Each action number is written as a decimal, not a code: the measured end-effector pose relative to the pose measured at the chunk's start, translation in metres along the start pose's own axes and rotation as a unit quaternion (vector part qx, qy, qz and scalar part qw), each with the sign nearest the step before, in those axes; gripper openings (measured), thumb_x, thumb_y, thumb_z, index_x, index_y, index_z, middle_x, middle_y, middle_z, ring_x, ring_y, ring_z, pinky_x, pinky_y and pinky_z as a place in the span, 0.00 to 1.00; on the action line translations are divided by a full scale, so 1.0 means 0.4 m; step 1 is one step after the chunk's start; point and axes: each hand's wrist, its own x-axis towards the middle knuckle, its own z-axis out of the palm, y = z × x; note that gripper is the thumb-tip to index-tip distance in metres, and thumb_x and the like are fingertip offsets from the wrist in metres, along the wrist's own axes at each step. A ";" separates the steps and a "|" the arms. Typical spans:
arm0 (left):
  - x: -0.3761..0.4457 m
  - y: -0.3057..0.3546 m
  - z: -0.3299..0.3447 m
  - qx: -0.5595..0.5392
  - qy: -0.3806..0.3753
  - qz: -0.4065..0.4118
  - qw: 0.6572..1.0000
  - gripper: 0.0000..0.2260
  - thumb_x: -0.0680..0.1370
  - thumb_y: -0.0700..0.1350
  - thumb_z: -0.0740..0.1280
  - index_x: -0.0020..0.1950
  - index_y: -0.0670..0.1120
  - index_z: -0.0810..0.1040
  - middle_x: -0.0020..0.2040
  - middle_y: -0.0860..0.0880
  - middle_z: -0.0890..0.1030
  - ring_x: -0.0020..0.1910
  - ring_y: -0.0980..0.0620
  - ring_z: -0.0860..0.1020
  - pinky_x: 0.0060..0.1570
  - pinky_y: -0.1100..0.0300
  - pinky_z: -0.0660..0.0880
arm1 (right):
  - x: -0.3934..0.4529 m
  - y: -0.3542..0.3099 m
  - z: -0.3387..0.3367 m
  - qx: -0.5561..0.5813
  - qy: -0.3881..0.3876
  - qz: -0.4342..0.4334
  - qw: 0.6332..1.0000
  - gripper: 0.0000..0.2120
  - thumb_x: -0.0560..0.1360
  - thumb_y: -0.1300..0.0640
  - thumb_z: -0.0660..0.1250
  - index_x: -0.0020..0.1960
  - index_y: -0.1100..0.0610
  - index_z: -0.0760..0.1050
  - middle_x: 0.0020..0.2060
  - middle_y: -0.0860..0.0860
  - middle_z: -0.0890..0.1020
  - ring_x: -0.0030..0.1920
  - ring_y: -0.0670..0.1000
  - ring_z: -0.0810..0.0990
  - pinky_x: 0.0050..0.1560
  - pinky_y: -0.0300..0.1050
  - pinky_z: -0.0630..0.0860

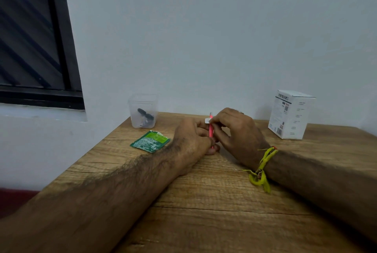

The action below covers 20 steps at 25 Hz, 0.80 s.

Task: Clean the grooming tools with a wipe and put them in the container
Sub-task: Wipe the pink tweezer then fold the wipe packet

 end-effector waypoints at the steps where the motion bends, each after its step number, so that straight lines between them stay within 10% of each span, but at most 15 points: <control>1: 0.001 -0.001 0.001 -0.001 -0.001 -0.001 1.000 0.15 0.73 0.26 0.71 0.57 0.37 0.80 0.46 0.38 0.85 0.41 0.47 0.85 0.35 0.61 0.81 | -0.003 0.002 -0.002 -0.001 -0.005 0.001 1.000 0.03 0.75 0.65 0.69 0.47 0.62 0.81 0.41 0.54 0.82 0.42 0.53 0.80 0.45 0.52 0.77; 20: -0.017 0.004 -0.004 0.023 -0.031 0.046 0.998 0.13 0.75 0.27 0.69 0.55 0.40 0.80 0.45 0.39 0.86 0.38 0.48 0.86 0.37 0.61 0.83 | -0.013 0.026 -0.008 0.043 0.003 -0.011 0.999 0.06 0.75 0.63 0.69 0.50 0.61 0.83 0.42 0.54 0.82 0.44 0.55 0.81 0.46 0.54 0.77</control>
